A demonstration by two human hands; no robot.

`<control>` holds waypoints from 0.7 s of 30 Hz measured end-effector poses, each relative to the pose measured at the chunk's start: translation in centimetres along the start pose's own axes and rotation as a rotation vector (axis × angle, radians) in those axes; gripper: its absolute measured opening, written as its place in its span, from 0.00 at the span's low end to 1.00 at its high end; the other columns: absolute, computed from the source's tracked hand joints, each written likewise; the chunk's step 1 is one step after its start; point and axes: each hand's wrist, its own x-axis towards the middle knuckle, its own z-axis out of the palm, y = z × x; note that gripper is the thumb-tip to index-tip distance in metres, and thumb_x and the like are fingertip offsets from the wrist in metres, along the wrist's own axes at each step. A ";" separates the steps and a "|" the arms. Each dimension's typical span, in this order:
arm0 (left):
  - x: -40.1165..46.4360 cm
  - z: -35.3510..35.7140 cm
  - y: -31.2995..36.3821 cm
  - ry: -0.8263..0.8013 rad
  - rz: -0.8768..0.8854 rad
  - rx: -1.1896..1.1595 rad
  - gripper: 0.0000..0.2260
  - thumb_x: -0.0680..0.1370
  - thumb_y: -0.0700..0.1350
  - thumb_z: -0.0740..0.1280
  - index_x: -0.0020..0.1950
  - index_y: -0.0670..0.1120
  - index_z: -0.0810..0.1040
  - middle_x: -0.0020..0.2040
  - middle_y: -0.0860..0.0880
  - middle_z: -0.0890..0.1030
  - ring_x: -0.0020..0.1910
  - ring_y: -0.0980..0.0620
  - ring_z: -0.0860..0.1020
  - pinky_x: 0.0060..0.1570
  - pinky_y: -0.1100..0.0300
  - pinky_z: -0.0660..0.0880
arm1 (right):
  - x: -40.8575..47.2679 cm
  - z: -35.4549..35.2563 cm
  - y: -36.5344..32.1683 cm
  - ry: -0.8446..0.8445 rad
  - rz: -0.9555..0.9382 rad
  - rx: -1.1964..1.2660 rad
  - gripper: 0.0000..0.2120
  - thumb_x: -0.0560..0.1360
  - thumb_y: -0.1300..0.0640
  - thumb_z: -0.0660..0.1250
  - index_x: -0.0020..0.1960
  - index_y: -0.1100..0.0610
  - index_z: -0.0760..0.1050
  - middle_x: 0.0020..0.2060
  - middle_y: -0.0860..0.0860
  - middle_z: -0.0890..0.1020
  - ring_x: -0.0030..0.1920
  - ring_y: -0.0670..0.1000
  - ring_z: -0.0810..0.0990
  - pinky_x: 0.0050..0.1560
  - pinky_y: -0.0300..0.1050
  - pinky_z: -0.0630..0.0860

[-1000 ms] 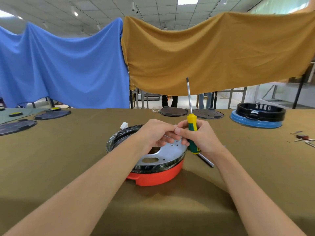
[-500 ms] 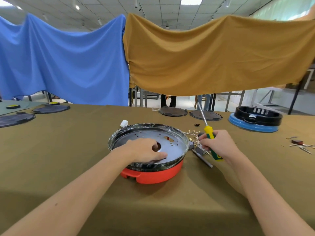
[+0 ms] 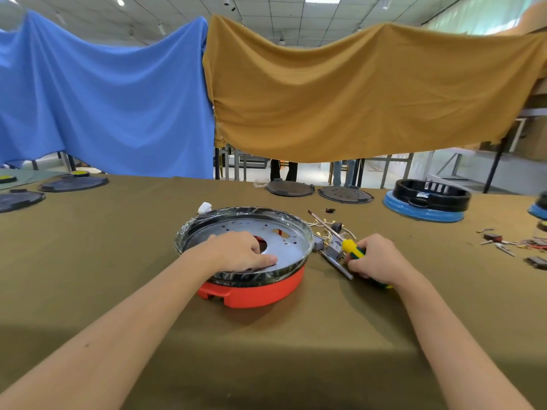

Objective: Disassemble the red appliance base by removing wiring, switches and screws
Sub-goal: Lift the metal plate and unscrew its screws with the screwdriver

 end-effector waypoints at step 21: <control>-1.3 -2.3 -7.0 0.248 -0.480 -0.403 0.19 0.75 0.34 0.52 0.64 0.45 0.70 0.52 0.39 0.77 0.39 0.39 0.81 0.25 0.53 0.77 | 0.0 2.6 -5.5 -0.104 -0.072 0.840 0.14 0.74 0.56 0.74 0.49 0.67 0.77 0.44 0.60 0.84 0.41 0.53 0.82 0.39 0.43 0.81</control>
